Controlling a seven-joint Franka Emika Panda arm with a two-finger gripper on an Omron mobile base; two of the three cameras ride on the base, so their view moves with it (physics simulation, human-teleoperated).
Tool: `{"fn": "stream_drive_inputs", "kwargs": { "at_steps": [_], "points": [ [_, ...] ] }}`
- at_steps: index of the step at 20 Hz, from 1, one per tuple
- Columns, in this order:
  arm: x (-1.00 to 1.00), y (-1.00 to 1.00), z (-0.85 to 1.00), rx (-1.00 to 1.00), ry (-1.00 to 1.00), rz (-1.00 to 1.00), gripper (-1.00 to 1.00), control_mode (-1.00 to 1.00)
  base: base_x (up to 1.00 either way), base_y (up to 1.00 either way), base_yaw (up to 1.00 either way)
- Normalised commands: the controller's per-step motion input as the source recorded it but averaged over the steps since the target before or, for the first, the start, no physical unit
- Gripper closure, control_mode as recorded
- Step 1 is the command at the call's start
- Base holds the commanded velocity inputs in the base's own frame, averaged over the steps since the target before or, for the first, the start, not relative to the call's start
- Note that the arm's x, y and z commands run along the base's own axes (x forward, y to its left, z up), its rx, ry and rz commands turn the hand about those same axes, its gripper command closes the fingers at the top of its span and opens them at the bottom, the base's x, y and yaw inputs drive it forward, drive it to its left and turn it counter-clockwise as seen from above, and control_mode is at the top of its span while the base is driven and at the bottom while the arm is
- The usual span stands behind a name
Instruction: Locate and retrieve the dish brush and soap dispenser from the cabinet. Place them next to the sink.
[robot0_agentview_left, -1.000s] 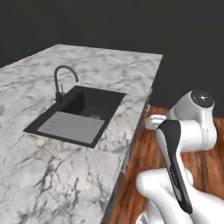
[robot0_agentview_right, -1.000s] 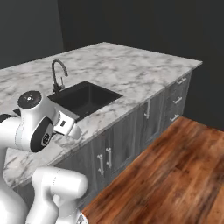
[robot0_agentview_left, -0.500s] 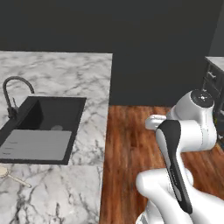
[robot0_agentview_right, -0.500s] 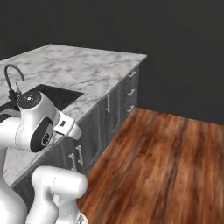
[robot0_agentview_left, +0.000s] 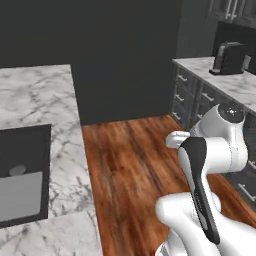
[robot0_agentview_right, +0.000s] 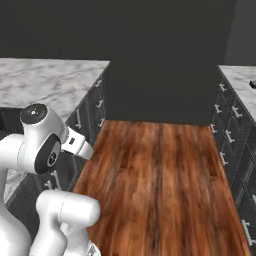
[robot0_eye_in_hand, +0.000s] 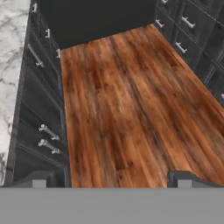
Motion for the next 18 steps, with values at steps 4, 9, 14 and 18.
{"fn": "stream_drive_inputs", "kwargs": {
  "at_steps": [4, 9, 14, 18],
  "points": [
    [0.0, 0.0, 0.0, 0.0, 0.0, 0.0, -1.0, 1.0, 0.0, 0.0, -0.5],
    [0.0, 0.0, 0.0, 0.0, 0.0, 0.0, -1.0, 1.0, 0.0, 0.0, -0.5],
    [0.0, 0.0, 0.0, 0.0, 0.0, 0.0, -1.0, 1.0, 0.0, 0.0, -0.5],
    [0.0, 0.0, 0.0, 0.0, 0.0, 0.0, -1.0, 1.0, 0.0, 0.0, -0.5]
  ]
}}
